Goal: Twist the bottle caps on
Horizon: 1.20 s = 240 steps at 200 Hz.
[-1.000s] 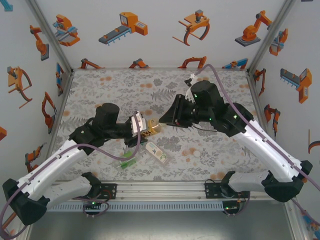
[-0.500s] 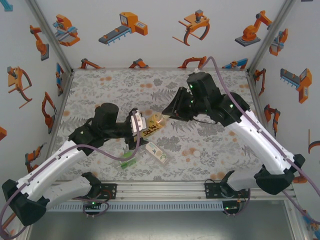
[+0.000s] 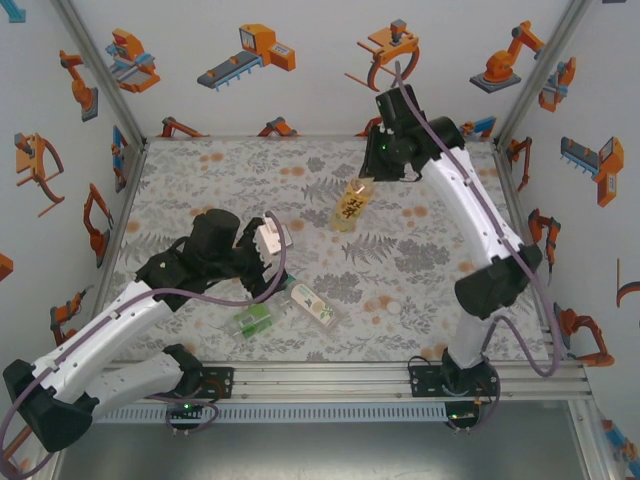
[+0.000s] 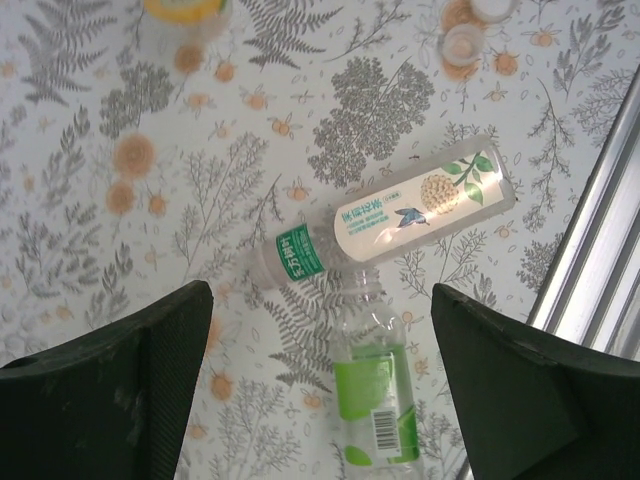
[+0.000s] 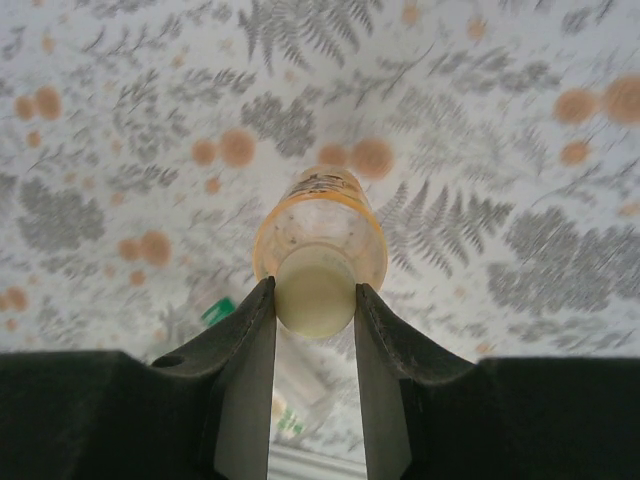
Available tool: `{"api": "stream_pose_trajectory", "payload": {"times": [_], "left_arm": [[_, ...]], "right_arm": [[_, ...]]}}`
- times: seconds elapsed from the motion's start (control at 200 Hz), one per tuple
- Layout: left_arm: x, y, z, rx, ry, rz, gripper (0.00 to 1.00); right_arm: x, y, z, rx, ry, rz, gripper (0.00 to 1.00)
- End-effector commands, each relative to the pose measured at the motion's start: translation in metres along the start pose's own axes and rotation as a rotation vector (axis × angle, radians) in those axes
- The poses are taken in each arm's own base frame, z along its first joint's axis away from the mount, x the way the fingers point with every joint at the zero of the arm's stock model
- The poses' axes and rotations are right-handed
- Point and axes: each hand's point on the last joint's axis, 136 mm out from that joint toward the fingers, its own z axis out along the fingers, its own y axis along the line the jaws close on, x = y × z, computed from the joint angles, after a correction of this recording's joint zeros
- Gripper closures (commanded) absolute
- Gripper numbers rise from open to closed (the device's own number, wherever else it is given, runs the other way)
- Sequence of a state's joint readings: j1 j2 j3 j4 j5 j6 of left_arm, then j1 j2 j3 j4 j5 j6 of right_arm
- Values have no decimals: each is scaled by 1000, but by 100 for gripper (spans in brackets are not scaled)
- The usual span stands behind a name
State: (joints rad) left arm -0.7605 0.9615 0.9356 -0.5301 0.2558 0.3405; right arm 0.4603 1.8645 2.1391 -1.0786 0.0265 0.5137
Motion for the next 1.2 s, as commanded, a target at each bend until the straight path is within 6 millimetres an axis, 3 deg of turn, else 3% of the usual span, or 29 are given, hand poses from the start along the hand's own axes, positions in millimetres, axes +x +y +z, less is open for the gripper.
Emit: {"api": "stream_pose_trajectory", "payload": {"times": [0.0,0.295,0.526,0.671,0.841,1.057,1.197], "left_arm": [[3,16,-11,-96,43,-178,17],[26,16,-13,-123,151,-373,22],[26,14,-16,-125,122,-399,23],[26,13,-17,-119,117,-396,23],[24,12,-18,-115,116,-391,23],[23,14,-18,-121,114,-397,23],[24,16,-14,-127,125,-406,23]], "right_arm": [[-21,-20,18,84,3,-127,100],[-66,-45,68,128,-43,-175,100],[-69,-51,86,133,-43,-217,100],[-61,-49,93,116,-13,-218,77],[-67,-45,82,97,-39,-215,64],[-89,-34,39,70,-145,-223,59],[-88,-29,16,40,-155,-222,57]]}}
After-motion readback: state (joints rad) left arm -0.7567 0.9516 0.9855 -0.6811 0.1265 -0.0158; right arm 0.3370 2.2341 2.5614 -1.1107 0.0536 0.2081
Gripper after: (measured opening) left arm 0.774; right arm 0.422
